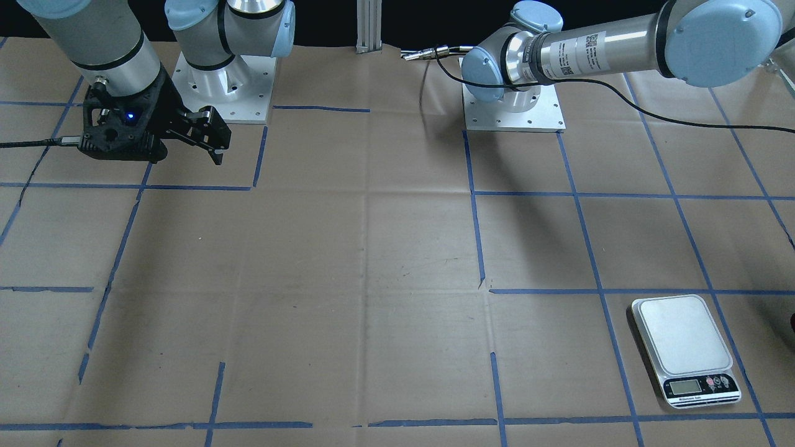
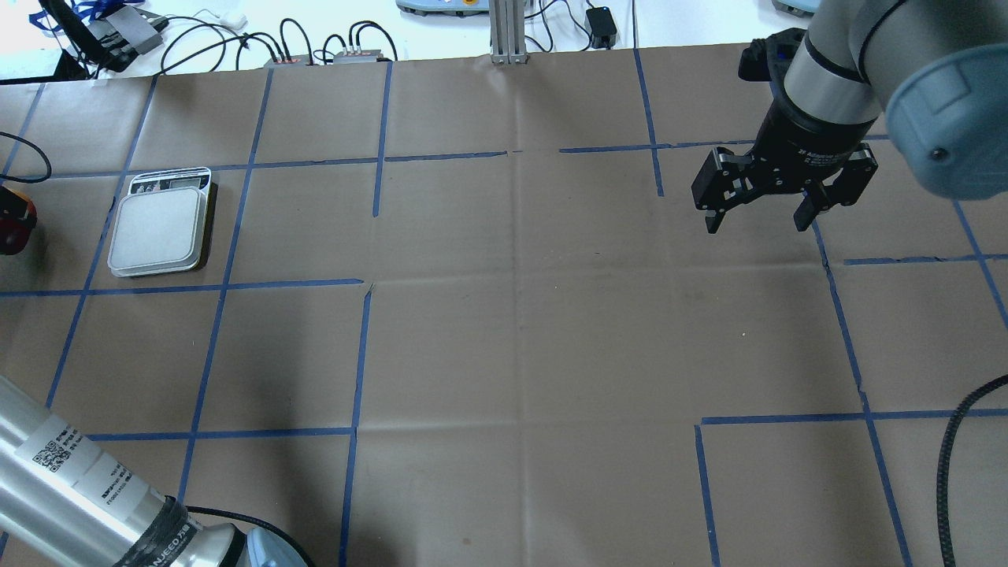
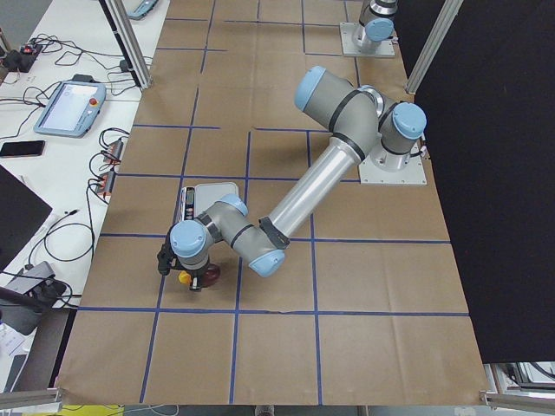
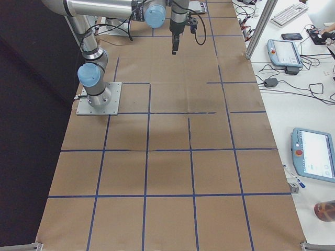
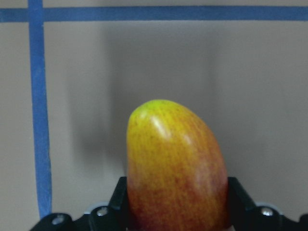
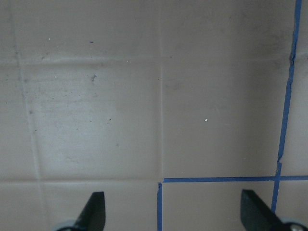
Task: Weigh mango
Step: 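Lift the mango with the left gripper and carry it over the scale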
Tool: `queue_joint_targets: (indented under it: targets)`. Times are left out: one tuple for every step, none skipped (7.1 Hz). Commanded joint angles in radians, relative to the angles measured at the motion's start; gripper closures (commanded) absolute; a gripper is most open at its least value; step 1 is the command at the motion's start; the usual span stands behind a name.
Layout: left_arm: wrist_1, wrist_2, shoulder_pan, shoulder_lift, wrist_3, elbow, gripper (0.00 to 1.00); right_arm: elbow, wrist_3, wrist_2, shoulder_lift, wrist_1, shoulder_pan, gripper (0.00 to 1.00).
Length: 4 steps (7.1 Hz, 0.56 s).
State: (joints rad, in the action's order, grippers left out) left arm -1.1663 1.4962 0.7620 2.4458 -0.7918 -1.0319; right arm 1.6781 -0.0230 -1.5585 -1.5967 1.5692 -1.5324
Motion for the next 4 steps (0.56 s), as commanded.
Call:
queue_joint_targets:
  targets:
    - [-0.149,0.003,0.008,-0.106,0.019,0.013,0.76,0.000,0.000,0.000,0.000,0.000,0.000,0.00]
    - [-0.189,0.015,0.063,-0.143,0.084,0.007,0.76,0.000,0.000,0.000,0.000,0.000,0.000,0.00]
    - [-0.193,0.038,0.147,-0.171,0.150,-0.006,0.78,0.000,0.000,0.000,0.001,0.000,0.000,0.00]
    - [-0.194,0.041,0.208,-0.198,0.169,-0.016,0.78,0.000,0.000,0.000,0.000,0.000,0.000,0.00]
